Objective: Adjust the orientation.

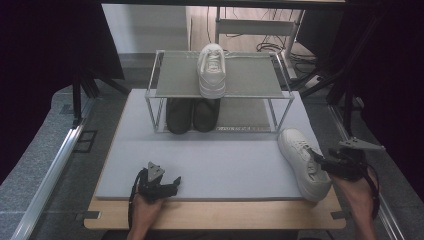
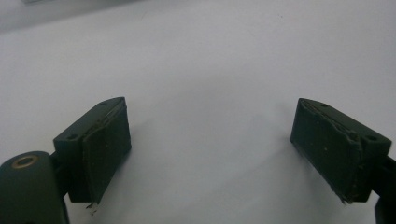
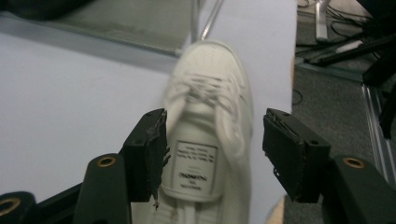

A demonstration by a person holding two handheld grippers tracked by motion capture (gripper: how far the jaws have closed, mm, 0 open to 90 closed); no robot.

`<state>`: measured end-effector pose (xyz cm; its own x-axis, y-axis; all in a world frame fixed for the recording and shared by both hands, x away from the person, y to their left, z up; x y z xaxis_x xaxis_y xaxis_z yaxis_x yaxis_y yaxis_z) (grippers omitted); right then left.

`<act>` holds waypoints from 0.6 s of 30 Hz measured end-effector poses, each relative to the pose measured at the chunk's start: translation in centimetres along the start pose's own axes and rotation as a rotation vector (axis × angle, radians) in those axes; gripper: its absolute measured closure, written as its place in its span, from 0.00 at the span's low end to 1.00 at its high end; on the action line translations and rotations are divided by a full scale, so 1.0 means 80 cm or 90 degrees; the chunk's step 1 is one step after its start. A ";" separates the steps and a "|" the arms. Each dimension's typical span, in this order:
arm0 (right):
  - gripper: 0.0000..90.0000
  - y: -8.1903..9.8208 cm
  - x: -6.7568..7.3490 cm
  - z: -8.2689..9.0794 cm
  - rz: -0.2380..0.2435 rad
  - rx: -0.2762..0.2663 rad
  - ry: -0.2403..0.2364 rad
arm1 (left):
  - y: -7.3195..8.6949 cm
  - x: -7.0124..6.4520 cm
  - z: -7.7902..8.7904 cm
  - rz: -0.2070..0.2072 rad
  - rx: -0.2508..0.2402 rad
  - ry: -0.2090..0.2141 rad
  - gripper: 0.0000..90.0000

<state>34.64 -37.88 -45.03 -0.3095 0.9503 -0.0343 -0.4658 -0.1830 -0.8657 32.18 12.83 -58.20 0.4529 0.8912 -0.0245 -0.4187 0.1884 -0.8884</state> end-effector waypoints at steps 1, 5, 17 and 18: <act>0.45 0.004 -0.003 -0.001 -0.002 0.006 0.002 | 0.000 0.000 0.000 0.000 0.000 0.000 0.13; 0.47 0.020 -0.014 -0.008 -0.012 0.031 0.012 | 0.000 0.000 0.000 0.000 0.000 0.000 0.13; 0.58 0.035 -0.028 -0.029 -0.038 0.076 -0.002 | 0.000 0.000 0.000 0.001 0.000 0.000 0.13; 0.58 0.035 -0.028 -0.030 -0.039 0.079 -0.001 | 0.000 0.000 0.000 0.000 0.000 0.000 0.13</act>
<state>36.01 -39.95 -48.59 -0.2789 0.9602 0.0170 -0.5823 -0.1550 -0.7981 32.19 12.83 -58.20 0.4521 0.8916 -0.0249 -0.4188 0.1876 -0.8885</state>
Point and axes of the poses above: each handheld gripper's, and its own axes: z roughly backward along the jaws, y roughly out of its underside, x roughly to its left, the point moved 7 cm from there along -z, roughly forward along the jaws, and after that the axes turned 10 degrees about -x, right-handed, at the moved point
